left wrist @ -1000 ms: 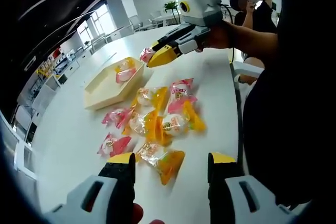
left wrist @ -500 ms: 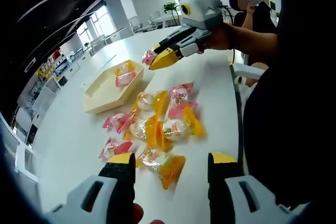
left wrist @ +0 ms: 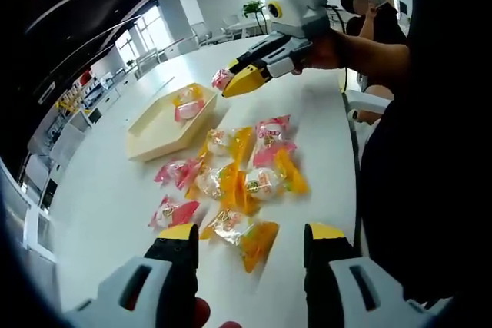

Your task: Pick up the marshmallows scattered on the table and place them into the bowl on the table

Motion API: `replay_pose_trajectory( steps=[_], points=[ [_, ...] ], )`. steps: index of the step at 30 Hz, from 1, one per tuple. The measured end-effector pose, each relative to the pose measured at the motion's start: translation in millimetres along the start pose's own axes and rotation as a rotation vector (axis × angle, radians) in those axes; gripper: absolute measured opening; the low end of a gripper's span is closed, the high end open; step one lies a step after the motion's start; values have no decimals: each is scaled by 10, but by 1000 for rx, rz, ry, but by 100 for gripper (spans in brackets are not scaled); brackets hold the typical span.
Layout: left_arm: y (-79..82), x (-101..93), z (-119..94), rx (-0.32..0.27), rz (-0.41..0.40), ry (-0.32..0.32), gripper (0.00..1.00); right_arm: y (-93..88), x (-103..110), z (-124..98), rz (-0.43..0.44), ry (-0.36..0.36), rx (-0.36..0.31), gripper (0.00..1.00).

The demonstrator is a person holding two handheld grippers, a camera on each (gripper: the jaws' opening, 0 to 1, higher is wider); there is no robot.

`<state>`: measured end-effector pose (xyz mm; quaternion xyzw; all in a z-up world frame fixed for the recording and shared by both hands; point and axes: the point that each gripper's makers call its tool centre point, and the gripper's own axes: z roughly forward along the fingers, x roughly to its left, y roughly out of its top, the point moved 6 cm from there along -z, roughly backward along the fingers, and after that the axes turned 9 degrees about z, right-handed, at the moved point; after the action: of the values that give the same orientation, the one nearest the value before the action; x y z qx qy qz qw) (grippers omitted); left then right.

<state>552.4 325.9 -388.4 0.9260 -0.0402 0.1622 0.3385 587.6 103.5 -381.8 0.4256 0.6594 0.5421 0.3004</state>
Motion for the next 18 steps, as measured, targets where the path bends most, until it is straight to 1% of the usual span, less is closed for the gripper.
replay_pose_trajectory(
  steps=[11, 18],
  points=[
    [-8, -43, 31, 2, 7, -12, 55, 43, 4, 61, -3, 6, 1, 20],
    [-14, -34, 30, 2, 7, -2, 55, 103, -33, 48, -2, -2, -5, 20]
  ],
)
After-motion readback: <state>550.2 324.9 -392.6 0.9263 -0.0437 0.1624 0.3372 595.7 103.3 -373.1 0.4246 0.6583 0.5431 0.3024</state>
